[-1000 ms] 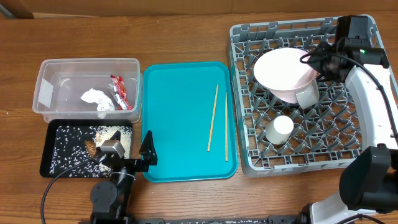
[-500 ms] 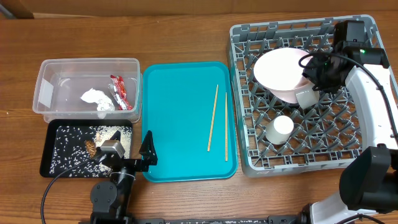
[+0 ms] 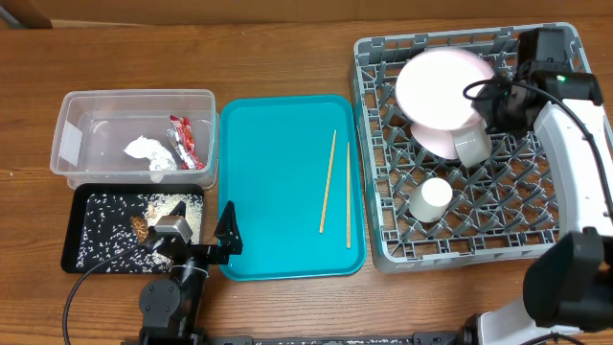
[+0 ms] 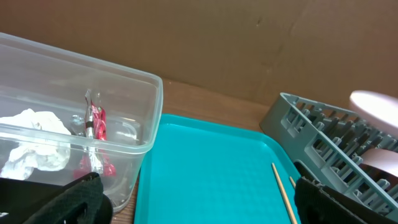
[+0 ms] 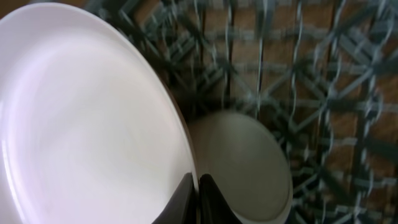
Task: Sort waste into correct bins and load items into the dishwasher
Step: 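Push the white plate upright against the rack's back with right gripper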
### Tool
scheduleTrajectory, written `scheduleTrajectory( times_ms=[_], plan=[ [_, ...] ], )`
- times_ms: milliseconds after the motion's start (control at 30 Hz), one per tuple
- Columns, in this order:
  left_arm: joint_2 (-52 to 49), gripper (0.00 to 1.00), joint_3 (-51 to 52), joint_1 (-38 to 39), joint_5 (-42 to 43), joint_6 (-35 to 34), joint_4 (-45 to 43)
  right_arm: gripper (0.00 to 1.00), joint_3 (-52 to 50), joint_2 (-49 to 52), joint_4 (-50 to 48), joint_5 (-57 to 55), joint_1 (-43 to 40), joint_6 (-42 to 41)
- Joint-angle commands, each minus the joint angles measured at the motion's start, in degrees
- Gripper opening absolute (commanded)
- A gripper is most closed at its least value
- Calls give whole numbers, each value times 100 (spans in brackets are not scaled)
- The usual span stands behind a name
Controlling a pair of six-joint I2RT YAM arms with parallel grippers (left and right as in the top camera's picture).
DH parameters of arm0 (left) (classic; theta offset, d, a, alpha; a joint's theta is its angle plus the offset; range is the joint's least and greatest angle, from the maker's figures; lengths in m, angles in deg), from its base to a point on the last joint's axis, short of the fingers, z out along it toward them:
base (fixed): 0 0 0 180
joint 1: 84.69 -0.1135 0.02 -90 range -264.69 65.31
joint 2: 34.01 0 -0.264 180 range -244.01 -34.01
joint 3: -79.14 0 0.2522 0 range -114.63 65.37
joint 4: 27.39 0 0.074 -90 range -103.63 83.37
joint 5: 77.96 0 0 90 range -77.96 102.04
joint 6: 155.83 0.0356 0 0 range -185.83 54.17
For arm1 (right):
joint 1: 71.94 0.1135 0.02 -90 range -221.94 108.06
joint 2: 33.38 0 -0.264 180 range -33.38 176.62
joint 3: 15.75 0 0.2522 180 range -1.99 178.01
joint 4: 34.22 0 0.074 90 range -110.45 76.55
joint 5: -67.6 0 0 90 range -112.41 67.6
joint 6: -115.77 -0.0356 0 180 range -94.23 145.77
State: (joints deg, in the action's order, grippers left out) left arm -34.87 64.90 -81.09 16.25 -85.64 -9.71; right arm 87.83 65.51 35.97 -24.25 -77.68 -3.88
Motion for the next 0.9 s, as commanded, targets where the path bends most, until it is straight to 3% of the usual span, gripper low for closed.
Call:
scheduleTrajectory(
  times_ms=[0, 233, 467, 733, 867],
  plan=[
    [50, 100, 20, -57, -33, -98, 20, 4, 382, -782, -260, -1071, 330, 553],
    [50, 100, 20, -57, -33, -98, 20, 4, 321, -730, 35, -4527, 1648, 914],
    [50, 100, 20, -57, -33, -98, 20, 4, 315, -94, 26, -6124, 2632, 914],
    [50, 100, 20, -57, -33, -98, 20, 4, 315, 675, 4, -6653, 2785, 914],
    [50, 100, 20, -57, -31, -98, 20, 4, 315, 750, -31, -6384, 2815, 911]
  ],
)
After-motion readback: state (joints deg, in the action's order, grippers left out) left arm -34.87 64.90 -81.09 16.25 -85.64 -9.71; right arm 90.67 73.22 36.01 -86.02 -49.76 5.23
